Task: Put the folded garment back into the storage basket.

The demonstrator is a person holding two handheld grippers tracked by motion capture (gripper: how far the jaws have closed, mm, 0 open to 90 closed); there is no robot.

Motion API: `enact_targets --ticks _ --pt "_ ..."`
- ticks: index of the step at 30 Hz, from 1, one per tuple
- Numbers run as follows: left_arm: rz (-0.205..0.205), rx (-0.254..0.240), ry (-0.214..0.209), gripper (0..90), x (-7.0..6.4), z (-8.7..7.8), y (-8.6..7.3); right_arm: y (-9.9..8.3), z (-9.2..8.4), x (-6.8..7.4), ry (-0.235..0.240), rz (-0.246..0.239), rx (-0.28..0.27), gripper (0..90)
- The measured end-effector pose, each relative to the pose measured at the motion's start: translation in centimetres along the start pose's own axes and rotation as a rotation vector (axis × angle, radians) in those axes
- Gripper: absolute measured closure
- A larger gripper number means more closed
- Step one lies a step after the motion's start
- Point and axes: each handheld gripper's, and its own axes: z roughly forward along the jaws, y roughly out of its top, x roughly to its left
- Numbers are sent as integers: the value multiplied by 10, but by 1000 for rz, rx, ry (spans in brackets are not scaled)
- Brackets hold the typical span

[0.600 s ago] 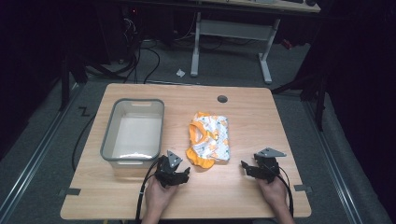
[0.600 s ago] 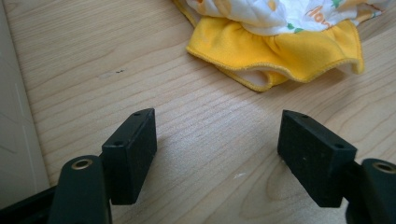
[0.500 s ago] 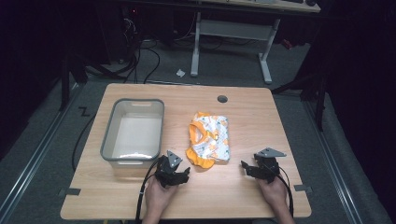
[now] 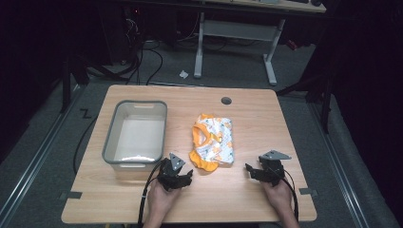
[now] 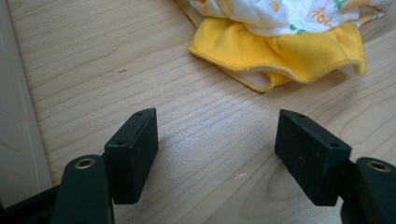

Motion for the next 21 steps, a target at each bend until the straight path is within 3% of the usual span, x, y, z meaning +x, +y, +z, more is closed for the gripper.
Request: enact_targets --ticks 6,19,21 --pt "2 9 -3 237 -3 1 1 0 0 0 1 0 0 319" --pt "2 14 -2 300 -6 -2 1 0 0 0 1 0 -1 319" --pt "-19 13 -21 300 -5 -3 1 0 0 0 1 0 -1 319"
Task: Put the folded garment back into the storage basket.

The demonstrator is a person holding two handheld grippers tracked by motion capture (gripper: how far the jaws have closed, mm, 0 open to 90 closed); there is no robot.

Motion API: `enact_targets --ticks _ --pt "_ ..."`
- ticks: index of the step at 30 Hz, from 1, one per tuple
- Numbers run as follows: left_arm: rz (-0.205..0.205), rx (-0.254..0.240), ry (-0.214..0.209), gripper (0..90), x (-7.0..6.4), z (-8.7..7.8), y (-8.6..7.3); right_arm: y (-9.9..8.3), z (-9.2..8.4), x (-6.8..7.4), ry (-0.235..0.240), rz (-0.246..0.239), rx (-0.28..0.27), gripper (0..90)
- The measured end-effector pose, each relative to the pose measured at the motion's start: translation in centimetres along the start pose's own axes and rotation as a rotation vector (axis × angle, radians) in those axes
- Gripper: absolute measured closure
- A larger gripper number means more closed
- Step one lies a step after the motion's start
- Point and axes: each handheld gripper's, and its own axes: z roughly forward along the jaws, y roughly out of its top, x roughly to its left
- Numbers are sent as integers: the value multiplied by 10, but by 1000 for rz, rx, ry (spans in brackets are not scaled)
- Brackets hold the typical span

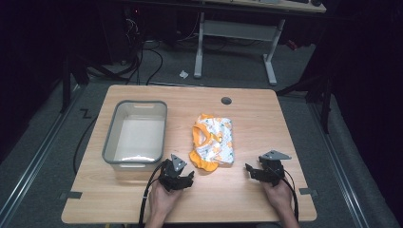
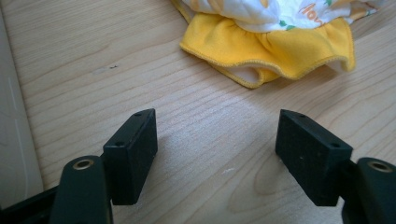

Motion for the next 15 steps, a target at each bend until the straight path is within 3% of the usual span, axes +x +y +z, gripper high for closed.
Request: enact_targets --ticks 6,15 --pt "-10 -29 -14 298 -3 -6 6 0 0 0 0 0 0 319" --pt "-17 -26 -48 301 -9 -9 31 0 0 0 0 0 0 319"
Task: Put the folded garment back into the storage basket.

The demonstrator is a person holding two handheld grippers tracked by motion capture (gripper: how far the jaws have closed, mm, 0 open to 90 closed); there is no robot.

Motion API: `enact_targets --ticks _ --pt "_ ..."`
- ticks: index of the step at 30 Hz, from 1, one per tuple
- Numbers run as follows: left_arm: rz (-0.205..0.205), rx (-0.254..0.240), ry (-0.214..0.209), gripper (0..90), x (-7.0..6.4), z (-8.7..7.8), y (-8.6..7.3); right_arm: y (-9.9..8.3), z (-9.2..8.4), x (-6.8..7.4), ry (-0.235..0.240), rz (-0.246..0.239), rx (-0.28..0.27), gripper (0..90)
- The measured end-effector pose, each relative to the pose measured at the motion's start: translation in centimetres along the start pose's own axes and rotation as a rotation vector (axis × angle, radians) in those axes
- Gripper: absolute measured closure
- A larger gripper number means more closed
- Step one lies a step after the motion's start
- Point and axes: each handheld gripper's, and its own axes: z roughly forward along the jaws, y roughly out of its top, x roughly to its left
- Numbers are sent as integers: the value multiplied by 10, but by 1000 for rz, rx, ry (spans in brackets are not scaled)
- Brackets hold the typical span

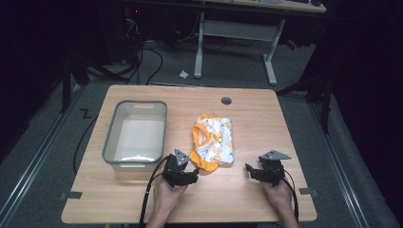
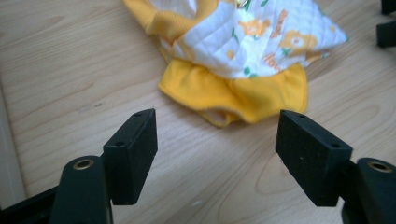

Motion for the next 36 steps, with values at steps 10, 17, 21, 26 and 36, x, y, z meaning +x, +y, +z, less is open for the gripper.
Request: enact_targets --ticks 10,17,21,26,36 --pt "28 13 14 274 -5 15 37 0 0 0 0 -1 0 318" --pt "-13 29 43 260 3 32 57 0 0 0 1 0 0 316" --pt "-37 42 51 253 9 43 65 0 0 0 2 -1 0 316" --pt "-51 51 64 247 13 53 71 0 0 0 2 -1 0 316" --pt "-97 81 78 247 24 79 66 0 0 0 2 -1 0 316"
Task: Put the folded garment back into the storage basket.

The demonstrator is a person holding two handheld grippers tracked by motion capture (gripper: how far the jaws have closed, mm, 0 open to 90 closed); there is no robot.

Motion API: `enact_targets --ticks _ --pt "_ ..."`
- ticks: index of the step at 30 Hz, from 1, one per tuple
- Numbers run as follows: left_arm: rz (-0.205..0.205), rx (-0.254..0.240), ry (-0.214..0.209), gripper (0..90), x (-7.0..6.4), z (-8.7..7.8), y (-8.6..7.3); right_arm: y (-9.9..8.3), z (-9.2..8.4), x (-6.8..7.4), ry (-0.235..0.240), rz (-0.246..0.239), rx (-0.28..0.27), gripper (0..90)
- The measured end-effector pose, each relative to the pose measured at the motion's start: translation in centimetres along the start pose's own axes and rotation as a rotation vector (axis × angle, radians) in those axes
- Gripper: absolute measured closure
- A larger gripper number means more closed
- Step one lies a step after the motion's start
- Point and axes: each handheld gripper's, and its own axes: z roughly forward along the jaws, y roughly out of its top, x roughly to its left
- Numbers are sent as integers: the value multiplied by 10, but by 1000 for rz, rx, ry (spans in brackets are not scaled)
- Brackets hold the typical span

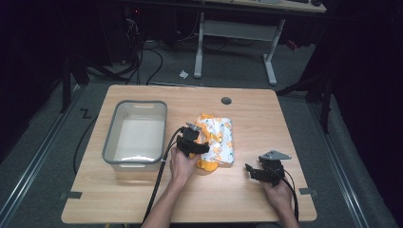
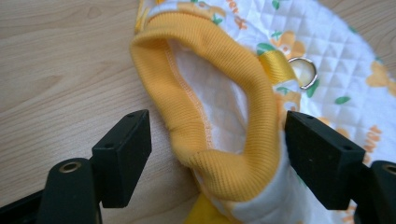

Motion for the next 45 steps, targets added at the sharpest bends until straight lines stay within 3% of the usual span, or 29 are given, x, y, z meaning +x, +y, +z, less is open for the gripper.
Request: enact_targets --ticks 5,8,11,12,17,22,31,45 --pt "-19 36 -10 264 2 14 -3 0 0 0 0 0 0 316" --pt "-2 34 -10 279 0 16 -4 0 0 0 0 0 0 316" --pt "13 27 -23 396 -3 15 -5 0 0 0 0 -1 1 315" --pt "17 26 -34 396 -4 15 -5 0 0 0 0 -1 1 315" --pt "32 24 -76 609 -8 13 -6 0 0 0 0 -1 1 315" --pt "31 18 -92 714 -10 13 -6 0 0 0 3 -1 1 315" --pt "19 -16 -112 761 -12 7 -4 0 0 0 3 -1 1 314" --pt "3 -125 -176 770 -8 -33 7 0 0 0 6 -3 1 312"
